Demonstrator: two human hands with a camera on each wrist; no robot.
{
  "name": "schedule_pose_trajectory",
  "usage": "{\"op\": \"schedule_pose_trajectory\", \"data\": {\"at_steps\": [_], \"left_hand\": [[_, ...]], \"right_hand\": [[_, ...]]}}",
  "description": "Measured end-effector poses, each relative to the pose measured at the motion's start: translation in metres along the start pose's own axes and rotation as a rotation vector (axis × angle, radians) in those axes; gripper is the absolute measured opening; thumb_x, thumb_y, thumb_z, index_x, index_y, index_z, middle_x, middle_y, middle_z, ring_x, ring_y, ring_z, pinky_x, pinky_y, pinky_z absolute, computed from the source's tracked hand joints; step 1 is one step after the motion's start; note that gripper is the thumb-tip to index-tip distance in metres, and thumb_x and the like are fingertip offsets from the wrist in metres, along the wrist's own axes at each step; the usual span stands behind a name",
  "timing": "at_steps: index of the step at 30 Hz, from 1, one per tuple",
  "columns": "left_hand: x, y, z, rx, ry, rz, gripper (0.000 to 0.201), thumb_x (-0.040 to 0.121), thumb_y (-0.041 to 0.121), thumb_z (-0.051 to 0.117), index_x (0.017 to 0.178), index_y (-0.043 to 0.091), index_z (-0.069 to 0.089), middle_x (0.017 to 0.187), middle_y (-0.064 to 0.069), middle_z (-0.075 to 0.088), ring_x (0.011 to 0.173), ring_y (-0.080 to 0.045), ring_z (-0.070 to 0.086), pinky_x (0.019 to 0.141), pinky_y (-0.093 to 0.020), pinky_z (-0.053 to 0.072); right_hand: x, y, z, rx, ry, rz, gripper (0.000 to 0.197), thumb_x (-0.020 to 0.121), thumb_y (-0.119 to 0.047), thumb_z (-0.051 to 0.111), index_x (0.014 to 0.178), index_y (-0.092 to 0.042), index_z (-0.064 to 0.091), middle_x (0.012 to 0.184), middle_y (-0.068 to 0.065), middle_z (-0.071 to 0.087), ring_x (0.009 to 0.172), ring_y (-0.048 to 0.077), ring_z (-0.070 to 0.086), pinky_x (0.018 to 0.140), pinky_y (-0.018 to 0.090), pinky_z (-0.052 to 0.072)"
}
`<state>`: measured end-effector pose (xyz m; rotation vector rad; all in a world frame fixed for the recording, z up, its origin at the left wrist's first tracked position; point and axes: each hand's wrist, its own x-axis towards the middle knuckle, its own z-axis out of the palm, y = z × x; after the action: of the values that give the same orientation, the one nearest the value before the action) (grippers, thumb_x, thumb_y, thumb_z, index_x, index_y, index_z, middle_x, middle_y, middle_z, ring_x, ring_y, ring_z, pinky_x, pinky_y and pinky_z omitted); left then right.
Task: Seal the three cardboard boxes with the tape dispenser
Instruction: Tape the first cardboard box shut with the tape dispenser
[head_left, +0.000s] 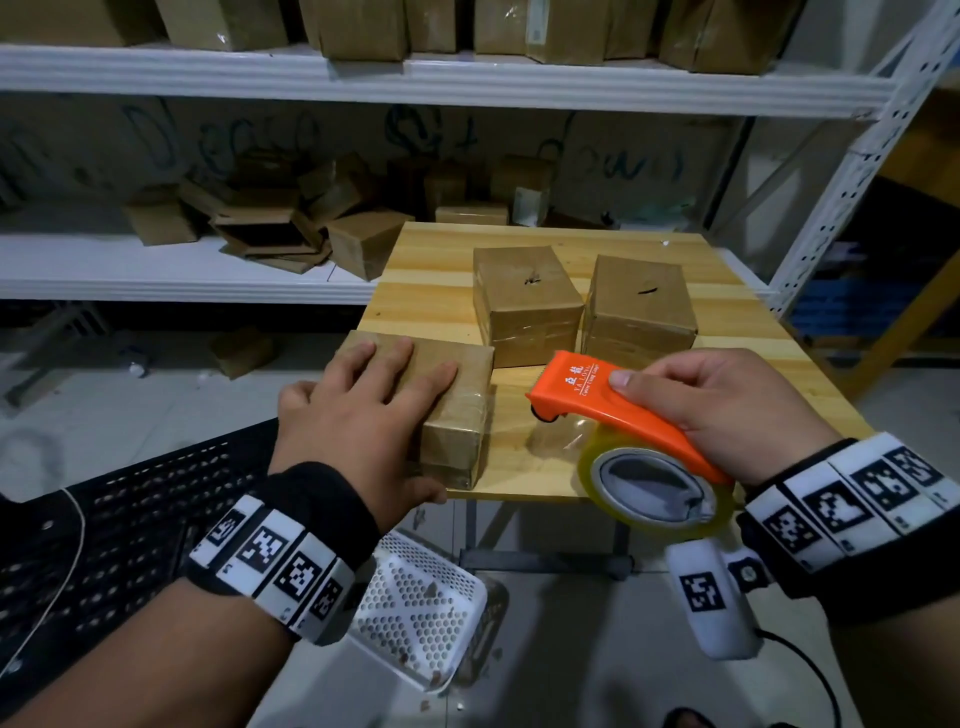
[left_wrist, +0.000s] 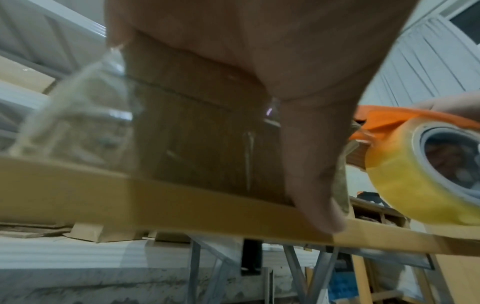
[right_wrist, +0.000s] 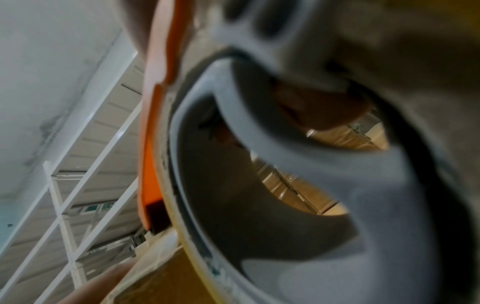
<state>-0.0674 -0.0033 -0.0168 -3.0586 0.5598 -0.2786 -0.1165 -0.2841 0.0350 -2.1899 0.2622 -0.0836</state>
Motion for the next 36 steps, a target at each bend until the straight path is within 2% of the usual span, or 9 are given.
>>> {"op": "schedule_pose_trajectory", "data": {"at_steps": [9,15,19,23,26,28,30,33,36], "left_hand": [[-0.005,-0.003,-0.006,-0.205,0.055,-0.068,0.125,0.049,0.091,0.066,0.153,0.056,0.006,0.166,0.015,0.019,0.149,-0.023,0.021,0.110,-0.058,0.033],[-0.005,-0.005,0.000,-0.492,0.218,-0.105,0.125,0.042,0.094,0.061,0.153,0.051,0.023,0.160,0.015,0.035,0.143,-0.023,0.035,0.112,-0.055,0.037],[0.000,-0.012,0.008,-0.691,0.315,-0.078,0.124,0.045,0.089,0.073,0.153,0.038,0.037,0.154,0.011,0.046,0.142,-0.014,0.041,0.116,-0.047,0.038],[0.000,-0.014,0.016,-0.963,0.396,-0.176,0.110,0.047,0.078,0.083,0.145,0.044,0.048,0.142,0.017,0.057,0.131,-0.007,0.052,0.107,-0.043,0.049],[0.000,-0.015,0.014,-0.995,0.397,-0.175,0.104,0.052,0.073,0.085,0.144,0.041,0.050,0.141,0.017,0.058,0.129,-0.005,0.054,0.106,-0.039,0.050],[0.001,-0.016,0.012,-1.033,0.388,-0.167,0.102,0.054,0.064,0.086,0.145,0.035,0.052,0.139,0.018,0.057,0.125,0.006,0.052,0.104,-0.027,0.049],[0.002,-0.018,0.010,-1.081,0.375,-0.164,0.100,0.054,0.058,0.086,0.144,0.030,0.053,0.133,0.024,0.058,0.117,0.017,0.052,0.093,-0.008,0.047],[0.000,-0.027,0.004,-1.100,0.333,-0.147,0.096,0.058,0.073,0.081,0.140,0.029,0.055,0.125,0.021,0.064,0.110,0.013,0.059,0.083,-0.010,0.051],[0.000,-0.028,-0.009,-1.146,0.282,-0.158,0.090,0.063,0.096,0.048,0.122,0.028,0.056,0.106,0.014,0.066,0.093,0.009,0.063,0.070,-0.011,0.050]], "right_hand": [[0.000,-0.004,-0.001,0.060,-0.021,-0.031,0.037,0.083,-0.056,0.074,0.083,-0.019,0.080,0.073,0.000,0.079,0.062,0.016,0.076,0.063,0.031,0.056],[0.001,-0.016,0.006,0.145,-0.054,-0.073,0.034,0.087,-0.053,0.070,0.087,-0.020,0.079,0.074,0.002,0.079,0.063,0.016,0.077,0.060,0.026,0.055],[0.005,-0.023,0.017,0.178,-0.057,-0.092,0.035,0.089,-0.053,0.070,0.087,-0.019,0.079,0.074,0.004,0.079,0.062,0.017,0.076,0.059,0.024,0.056],[0.009,-0.030,0.030,0.177,-0.059,-0.110,0.032,0.089,-0.055,0.069,0.089,-0.024,0.078,0.074,-0.004,0.079,0.062,0.010,0.075,0.053,0.017,0.054],[0.010,-0.034,0.038,0.189,-0.065,-0.103,0.034,0.089,-0.056,0.067,0.090,-0.023,0.078,0.074,-0.004,0.079,0.062,0.009,0.075,0.058,0.023,0.055],[0.011,-0.037,0.042,0.207,-0.063,-0.106,0.035,0.089,-0.056,0.066,0.090,-0.023,0.077,0.074,-0.004,0.079,0.062,0.009,0.075,0.060,0.025,0.055],[0.012,-0.040,0.047,0.223,-0.047,-0.118,0.034,0.089,-0.055,0.067,0.088,-0.022,0.077,0.074,-0.005,0.078,0.061,0.009,0.075,0.058,0.024,0.055],[0.010,-0.046,0.053,0.240,-0.022,-0.142,0.033,0.089,-0.053,0.070,0.086,-0.021,0.075,0.076,-0.004,0.079,0.062,0.011,0.076,0.057,0.023,0.059],[0.005,-0.053,0.059,0.262,-0.026,-0.176,0.032,0.090,-0.051,0.070,0.088,-0.019,0.073,0.076,-0.005,0.079,0.062,0.013,0.076,0.055,0.021,0.060]]}}
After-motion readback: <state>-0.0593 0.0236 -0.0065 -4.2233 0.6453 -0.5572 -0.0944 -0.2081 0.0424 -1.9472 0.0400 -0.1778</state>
